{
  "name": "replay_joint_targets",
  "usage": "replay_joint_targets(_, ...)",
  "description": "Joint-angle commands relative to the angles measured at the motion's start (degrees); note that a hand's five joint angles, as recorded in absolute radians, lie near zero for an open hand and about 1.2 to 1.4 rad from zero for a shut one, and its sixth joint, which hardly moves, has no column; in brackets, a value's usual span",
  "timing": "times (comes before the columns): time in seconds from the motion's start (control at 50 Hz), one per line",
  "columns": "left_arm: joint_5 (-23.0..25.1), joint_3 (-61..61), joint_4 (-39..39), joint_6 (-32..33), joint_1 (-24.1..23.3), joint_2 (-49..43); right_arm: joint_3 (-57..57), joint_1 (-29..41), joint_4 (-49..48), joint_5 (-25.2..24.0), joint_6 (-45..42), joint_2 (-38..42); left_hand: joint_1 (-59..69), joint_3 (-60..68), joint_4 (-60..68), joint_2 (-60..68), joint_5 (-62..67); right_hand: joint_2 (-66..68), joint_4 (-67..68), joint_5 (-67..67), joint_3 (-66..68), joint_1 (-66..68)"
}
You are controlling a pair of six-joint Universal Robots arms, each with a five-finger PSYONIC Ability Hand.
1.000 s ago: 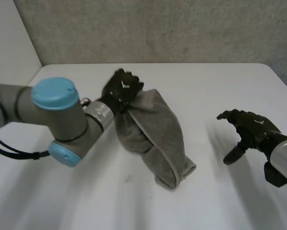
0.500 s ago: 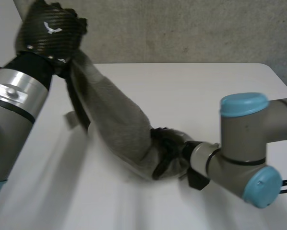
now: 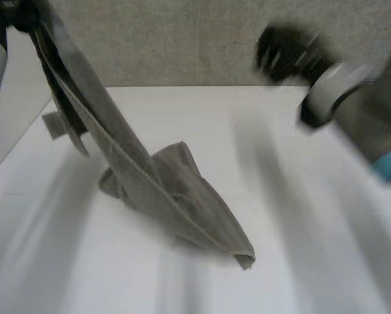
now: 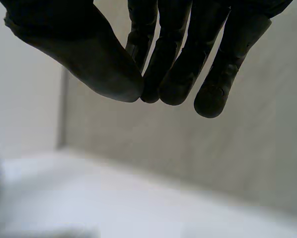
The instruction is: Fold the towel.
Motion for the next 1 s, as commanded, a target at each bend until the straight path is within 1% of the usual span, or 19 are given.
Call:
replay_joint_targets(0.02, -3.33, 8.94, -3.53, -7.02, 0.43, -4.53, -8.57, -4.2, 3.11, -0.78, -1.9, -4.92, 12.61, 10.36, 10.23, 10.42, 11.61, 4.54, 3.59, 2.73, 3.81, 3.6)
replay_joint_targets(0.04, -3.41, 9.03, -5.01, -7.63, 0.52, -5.23, -6.74, -4.03, 6.51, -1.39, -2.16, -4.4, 12.61, 10.36, 10.23, 10.42, 11.61, 4.54, 3.59, 2.73, 3.81, 3.6)
replay_joint_targets(0.06, -3.42, 8.77, -6.25, -7.9, 0.43, -5.67, -3.42, -3.77, 9.93, -2.0, -2.51, -3.79, 12.61, 10.36, 10.23, 10.42, 11.61, -1.72, -2.68, -3.54, -2.46, -2.67)
replay_joint_targets(0.08, -3.42, 8.77, -6.26, -7.9, 0.43, -5.68, -3.38, -3.76, 9.97, -2.01, -2.52, -3.78, 12.61, 10.36, 10.23, 10.42, 11.61, -1.79, -2.74, -3.6, -2.52, -2.73)
replay_joint_targets(0.1, -3.42, 7.98, -7.04, -7.99, 0.25, -5.76, 0.97, -3.24, 12.4, -2.27, -3.56, -3.0, 12.61, 10.36, 10.23, 10.42, 11.61, -31.76, -32.72, -33.58, -32.5, -32.71)
replay_joint_targets(0.12, -3.33, 7.1, -7.31, -7.9, 0.17, -5.85, 5.71, -2.37, 13.65, -2.36, -5.75, -2.47, 12.61, 10.36, 10.23, 10.42, 11.61, -52.55, -53.5, -54.36, -53.28, -53.49)
replay_joint_targets(0.14, -3.33, 7.1, -7.31, -7.9, 0.17, -5.85, 5.76, -2.36, 13.66, -2.36, -5.77, -2.46, 12.61, 10.36, 10.23, 10.42, 11.61, -52.75, -53.71, -54.57, -53.49, -53.7)
replay_joint_targets(0.18, -3.15, 6.13, -7.31, -7.72, 0.17, -5.94, 14.5, 1.4, 13.4, -2.01, -11.63, -2.46, 12.61, 10.36, 10.23, 10.42, 11.61, -56.27, -57.23, -58.09, -57.01, -57.22)
replay_joint_targets(0.2, -3.06, 5.52, -7.23, -7.72, 0.25, -6.29, 14.55, 1.42, 13.4, -2.01, -11.66, -2.46, 12.61, 10.36, 10.23, 10.42, 11.61, -56.29, -57.24, -58.1, -57.02, -57.23)
replay_joint_targets(0.22, -3.06, 5.43, -7.23, -7.72, 0.25, -6.99, 18.2, 2.9, 12.7, -2.01, -13.31, -2.64, 12.61, 10.36, 10.23, 10.42, 11.61, -58.62, -59.57, -60.43, -59.35, -59.56)
replay_joint_targets(0.24, -3.06, 5.43, -7.23, -7.72, 0.25, -6.99, 18.24, 2.92, 12.69, -2.01, -13.33, -2.64, 12.61, 10.36, 10.23, 10.42, 11.61, -58.64, -59.6, -60.46, -59.38, -59.59)
replay_joint_targets(0.34, -3.24, 7.44, -7.75, -7.72, 0.43, -9.63, 30.08, 5.9, 8.39, -1.83, -11.23, -4.47, 12.61, 10.36, 10.23, 10.42, 11.61, -60.83, -61.78, -62.64, -61.56, -61.77)
replay_joint_targets(0.46, -3.33, 8.77, -7.84, -7.72, 0.43, -10.69, 36.78, 6.7, 4.25, -2.54, -8.85, -6.15, 12.61, 10.36, 10.23, 10.42, 11.61, -60.66, -61.61, -62.48, -61.39, -61.6)
replay_joint_targets(0.5, -3.41, 9.46, -7.84, -7.81, 0.34, -10.69, 40.37, 9.58, -0.46, -2.71, -9.28, -6.07, 12.61, 10.36, 10.23, 10.42, 11.61, -59.83, -60.78, -61.64, -60.56, -60.77)
replay_joint_targets(0.56, -3.5, 9.91, -7.84, -7.81, 0.17, -10.69, 42.06, 11.0, -3.39, -2.45, -9.46, -6.07, 12.61, 10.36, 10.23, 10.42, 11.61, -59.32, -60.27, -61.13, -60.05, -60.26)
replay_joint_targets(0.62, -3.68, 10.87, -7.84, -7.9, -0.1, -10.6, 46.0, 12.58, -10.4, -2.54, -10.68, -5.8, 12.61, 10.36, 10.23, 10.42, 11.61, -57.97, -58.93, -59.79, -58.71, -58.92)
replay_joint_targets(0.78, -3.68, 11.14, -7.93, -7.9, -0.27, -10.42, 49.61, 14.34, -17.36, -2.54, -17.01, -4.05, 12.61, 10.36, 10.23, 10.42, 11.61, -54.27, -55.22, -56.09, -55.0, -55.21)
replay_joint_targets(0.9, -3.68, 11.14, -7.93, -7.9, -0.27, -10.42, 49.88, 15.13, -19.56, -2.45, -18.34, -1.76, 12.61, 10.36, 10.23, 10.42, 11.61, -52.76, -53.71, -54.57, -53.49, -53.7)
replay_joint_targets(1.0, -3.77, 11.14, -7.93, -7.9, -0.28, -10.42, 50.23, 15.4, -23.95, -2.27, -18.69, 0.52, 12.61, 10.36, 10.23, 10.42, 11.61, -51.92, -52.87, -53.73, -52.65, -52.86)
